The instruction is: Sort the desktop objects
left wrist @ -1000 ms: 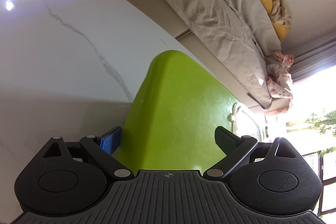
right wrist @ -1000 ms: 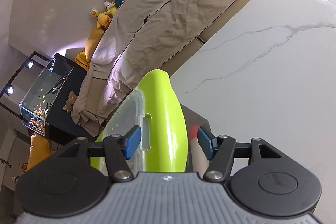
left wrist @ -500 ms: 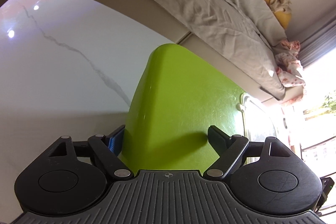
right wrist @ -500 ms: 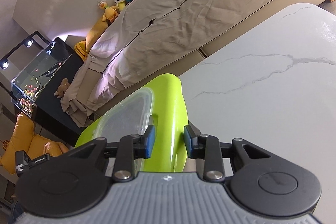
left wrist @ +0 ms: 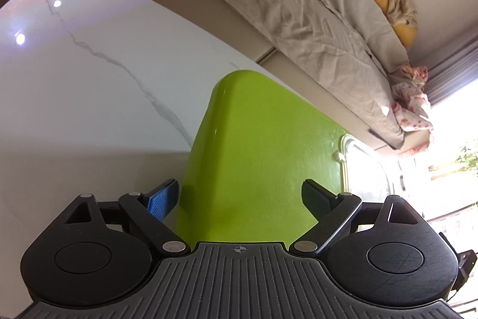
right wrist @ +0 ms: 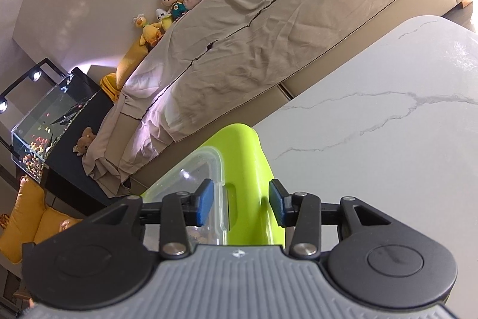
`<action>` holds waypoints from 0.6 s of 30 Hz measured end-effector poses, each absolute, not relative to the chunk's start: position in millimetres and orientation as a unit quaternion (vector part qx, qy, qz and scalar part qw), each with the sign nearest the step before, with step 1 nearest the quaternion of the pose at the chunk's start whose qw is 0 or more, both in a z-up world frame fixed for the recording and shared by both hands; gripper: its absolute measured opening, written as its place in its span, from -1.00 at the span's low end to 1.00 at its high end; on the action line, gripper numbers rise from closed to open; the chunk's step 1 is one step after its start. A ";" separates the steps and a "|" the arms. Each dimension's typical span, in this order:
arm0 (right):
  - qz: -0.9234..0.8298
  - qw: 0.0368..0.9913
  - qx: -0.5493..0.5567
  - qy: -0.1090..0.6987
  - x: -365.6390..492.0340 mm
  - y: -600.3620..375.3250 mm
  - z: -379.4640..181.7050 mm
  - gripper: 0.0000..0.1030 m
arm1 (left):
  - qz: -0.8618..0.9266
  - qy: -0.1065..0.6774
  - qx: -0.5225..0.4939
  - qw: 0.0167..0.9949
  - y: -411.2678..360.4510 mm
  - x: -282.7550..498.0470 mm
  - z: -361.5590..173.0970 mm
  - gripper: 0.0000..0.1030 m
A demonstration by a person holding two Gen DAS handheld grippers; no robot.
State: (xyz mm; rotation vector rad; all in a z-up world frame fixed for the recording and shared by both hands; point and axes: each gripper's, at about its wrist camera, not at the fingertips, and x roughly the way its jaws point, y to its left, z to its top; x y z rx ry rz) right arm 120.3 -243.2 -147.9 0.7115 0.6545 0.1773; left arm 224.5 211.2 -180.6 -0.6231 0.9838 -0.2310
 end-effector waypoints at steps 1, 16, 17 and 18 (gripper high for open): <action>0.083 0.882 0.343 0.313 116.3 -243.7 -144.9 0.05 | -0.107 0.456 -0.289 0.835 211.7 217.9 -174.1 0.82; 0.100 0.884 0.323 0.323 29.2 -216.6 -86.8 1.00 | -0.090 0.443 -0.218 0.865 159.9 104.8 -111.0 1.00; 0.099 0.886 0.311 0.329 25.0 -210.7 -84.8 1.00 | -0.083 0.437 -0.212 0.870 154.7 97.6 -109.9 1.00; 0.093 0.890 0.294 0.336 22.2 -203.4 -84.3 1.00 | -0.075 0.434 -0.209 0.873 150.3 90.7 -109.6 1.00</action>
